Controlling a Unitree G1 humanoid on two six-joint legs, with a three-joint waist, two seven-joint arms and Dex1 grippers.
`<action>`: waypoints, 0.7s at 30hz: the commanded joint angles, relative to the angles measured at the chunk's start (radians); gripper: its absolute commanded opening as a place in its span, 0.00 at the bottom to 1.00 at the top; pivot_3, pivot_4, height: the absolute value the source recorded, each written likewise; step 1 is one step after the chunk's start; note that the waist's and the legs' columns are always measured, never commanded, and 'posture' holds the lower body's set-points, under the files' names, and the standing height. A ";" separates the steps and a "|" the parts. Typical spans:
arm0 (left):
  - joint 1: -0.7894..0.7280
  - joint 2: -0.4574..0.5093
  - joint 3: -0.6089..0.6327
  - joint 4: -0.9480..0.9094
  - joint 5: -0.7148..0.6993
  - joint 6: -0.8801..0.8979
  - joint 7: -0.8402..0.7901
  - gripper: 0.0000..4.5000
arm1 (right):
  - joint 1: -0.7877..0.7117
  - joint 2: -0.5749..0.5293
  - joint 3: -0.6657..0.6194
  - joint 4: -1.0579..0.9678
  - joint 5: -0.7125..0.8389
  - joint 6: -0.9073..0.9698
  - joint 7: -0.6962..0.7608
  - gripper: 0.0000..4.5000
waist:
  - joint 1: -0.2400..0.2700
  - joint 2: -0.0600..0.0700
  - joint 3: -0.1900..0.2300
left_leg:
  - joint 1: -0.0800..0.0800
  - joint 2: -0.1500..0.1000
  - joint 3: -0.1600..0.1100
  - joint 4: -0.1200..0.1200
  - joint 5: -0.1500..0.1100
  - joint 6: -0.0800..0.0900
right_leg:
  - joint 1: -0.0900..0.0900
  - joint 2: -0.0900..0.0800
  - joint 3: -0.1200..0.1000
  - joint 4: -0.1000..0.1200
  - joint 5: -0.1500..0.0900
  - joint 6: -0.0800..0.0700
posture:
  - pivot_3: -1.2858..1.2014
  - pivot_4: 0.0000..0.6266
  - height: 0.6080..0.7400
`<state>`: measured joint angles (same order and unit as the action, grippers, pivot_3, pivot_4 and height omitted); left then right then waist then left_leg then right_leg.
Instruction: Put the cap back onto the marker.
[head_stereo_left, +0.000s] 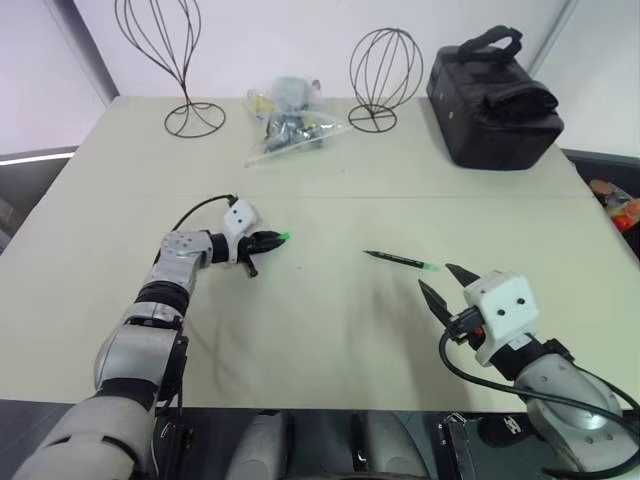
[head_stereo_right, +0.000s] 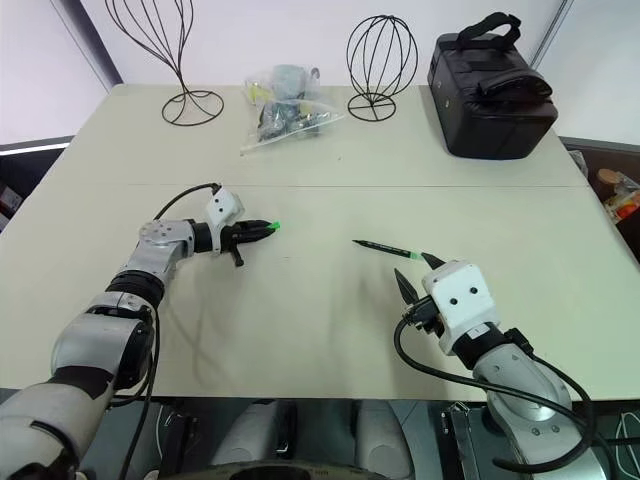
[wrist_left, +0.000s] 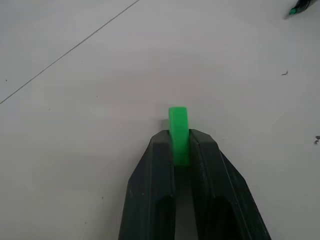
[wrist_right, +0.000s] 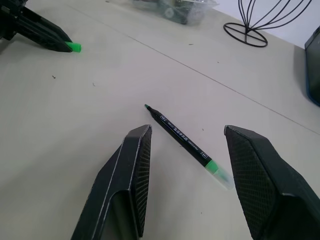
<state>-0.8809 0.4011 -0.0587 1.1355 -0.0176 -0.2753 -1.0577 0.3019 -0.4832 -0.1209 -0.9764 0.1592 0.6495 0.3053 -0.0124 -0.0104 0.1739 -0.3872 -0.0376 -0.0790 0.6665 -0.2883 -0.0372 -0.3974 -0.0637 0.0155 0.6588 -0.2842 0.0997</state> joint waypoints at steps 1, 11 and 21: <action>-0.001 0.007 0.001 0.015 0.017 -0.002 0.011 0.01 | -0.003 -0.001 -0.013 -0.029 -0.002 -0.012 0.004 0.52 | 0.000 0.000 0.000 | 0.000 0.000 0.000 0.000 0.000 0.000 | 0.000 0.000 0.000 0.000 0.000 0.000 | 0.52 0.24 1.00; -0.007 0.002 -0.007 -0.101 -0.017 -0.172 -0.141 0.01 | -0.002 -0.154 -0.114 0.104 0.050 -0.097 0.206 0.52 | 0.002 -0.002 0.001 | 0.000 0.000 0.001 0.001 0.000 0.000 | 0.000 0.000 0.000 0.001 0.000 0.000 | 0.52 0.24 1.00; 0.039 -0.015 -0.004 -0.341 -0.099 -0.147 -0.255 0.01 | -0.291 -0.294 -0.094 0.538 0.121 -0.259 0.471 0.52 | -0.004 -0.002 0.001 | 0.001 0.001 0.002 0.001 0.000 0.000 | 0.000 0.000 0.002 0.002 0.000 0.000 | 0.52 0.24 1.00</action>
<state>-0.8523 0.3814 -0.0653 0.8513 -0.0820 -0.4363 -1.3010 0.0411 -0.7652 -0.2235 -0.4812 0.2670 0.4347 0.7338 -0.0165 -0.0121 0.1745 -0.3860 -0.0370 -0.0769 0.6673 -0.2883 -0.0372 -0.3975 -0.0639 0.0178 0.6611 -0.2843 0.0995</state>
